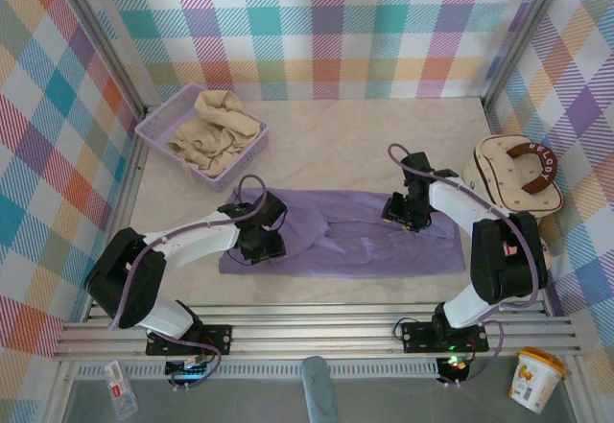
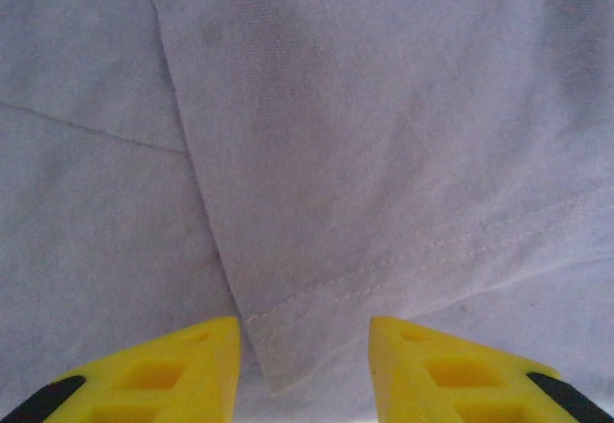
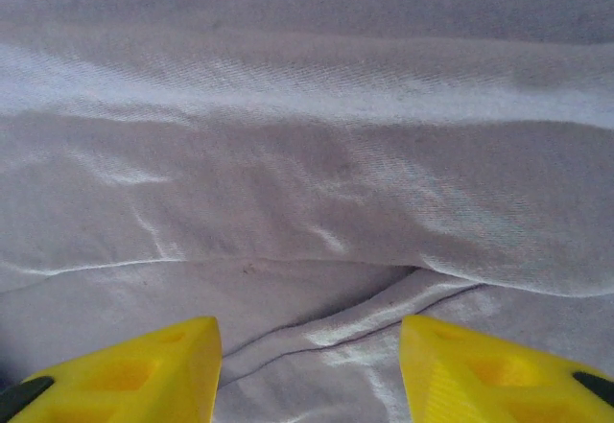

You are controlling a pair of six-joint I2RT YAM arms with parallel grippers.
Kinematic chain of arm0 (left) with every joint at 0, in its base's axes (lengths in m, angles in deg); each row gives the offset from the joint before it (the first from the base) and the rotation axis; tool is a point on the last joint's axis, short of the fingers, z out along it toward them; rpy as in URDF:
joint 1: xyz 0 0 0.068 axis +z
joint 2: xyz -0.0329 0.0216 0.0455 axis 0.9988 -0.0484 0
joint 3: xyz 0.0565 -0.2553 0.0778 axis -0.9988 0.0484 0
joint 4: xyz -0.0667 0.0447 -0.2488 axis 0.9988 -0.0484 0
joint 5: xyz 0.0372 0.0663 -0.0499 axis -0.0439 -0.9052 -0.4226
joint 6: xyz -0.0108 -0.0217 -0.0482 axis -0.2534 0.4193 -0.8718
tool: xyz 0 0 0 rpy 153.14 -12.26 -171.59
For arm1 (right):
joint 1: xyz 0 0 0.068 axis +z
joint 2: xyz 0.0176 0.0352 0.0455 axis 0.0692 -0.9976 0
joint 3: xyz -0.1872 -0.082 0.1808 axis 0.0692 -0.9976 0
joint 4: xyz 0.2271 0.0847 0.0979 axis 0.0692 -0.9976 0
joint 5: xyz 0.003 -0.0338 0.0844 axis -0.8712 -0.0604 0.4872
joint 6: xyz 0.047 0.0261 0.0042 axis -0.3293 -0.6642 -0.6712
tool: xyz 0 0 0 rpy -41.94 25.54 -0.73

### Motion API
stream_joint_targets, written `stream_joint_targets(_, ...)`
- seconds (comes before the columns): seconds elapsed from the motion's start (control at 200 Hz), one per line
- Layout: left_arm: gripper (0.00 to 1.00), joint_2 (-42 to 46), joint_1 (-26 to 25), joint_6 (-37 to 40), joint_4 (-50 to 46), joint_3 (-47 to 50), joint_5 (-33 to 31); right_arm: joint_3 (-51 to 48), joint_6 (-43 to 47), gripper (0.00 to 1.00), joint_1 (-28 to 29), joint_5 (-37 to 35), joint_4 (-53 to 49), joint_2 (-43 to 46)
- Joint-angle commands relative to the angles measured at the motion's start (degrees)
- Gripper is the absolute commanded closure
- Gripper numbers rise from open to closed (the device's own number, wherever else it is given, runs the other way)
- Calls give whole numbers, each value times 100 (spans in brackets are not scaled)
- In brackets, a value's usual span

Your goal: Fold and stack the mixed laundry pile

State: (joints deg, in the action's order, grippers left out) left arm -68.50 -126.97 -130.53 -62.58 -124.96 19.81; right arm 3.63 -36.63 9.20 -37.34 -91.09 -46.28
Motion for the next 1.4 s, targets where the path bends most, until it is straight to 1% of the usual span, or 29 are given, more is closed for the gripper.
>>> stream_joint_targets(0.0,61,-206,-93,-25,249,52,-43,-85,-60,47,-8,-4,-65,260)
stream_joint_targets(0.18,62,-329,-232,-24,223,157,-111,-177,-24,46,-7,-109,-132,455)
stream_joint_targets(0.25,64,-298,-261,-46,176,206,-151,-226,-19,46,-3,-138,-132,507)
stream_joint_targets(0.33,72,-207,-280,-88,96,226,-241,-265,-17,46,-1,-140,-122,529)
stream_joint_targets(0.435,90,-117,-290,-98,2,201,-389,-305,-26,46,-6,-132,-89,522)
stream_joint_targets(0.47,98,-100,-289,-86,-79,154,-458,-310,-22,46,-7,-122,-62,521)
stream_joint_targets(0.49,100,-97,-289,-74,-125,119,-512,-310,-26,46,-7,-121,-57,513)
stream_joint_targets(0.665,100,47,-284,8,-884,-318,-980,-279,-9,46,-7,-103,-18,486)
stream_joint_targets(0.88,100,136,-248,166,-1577,-610,-1125,-334,-13,46,-7,-121,69,356)
stream_joint_targets(1.015,99,90,-242,187,-1615,-604,-1107,-362,-31,46,-6,-121,138,258)
stream_joint_targets(1.175,87,-139,-230,232,-1527,-640,-905,-397,-19,46,-8,-138,167,213)
stream_joint_targets(1.21,86,-202,-227,227,-1522,-644,-879,-398,-9,46,-7,-138,171,208)
stream_joint_targets(1.31,86,-248,-231,215,-1480,-602,-884,-406,7,46,-12,-164,154,223)
stream_joint_targets(1.395,94,-207,-232,200,-1465,-576,-918,-424,5,46,-7,-196,154,256)
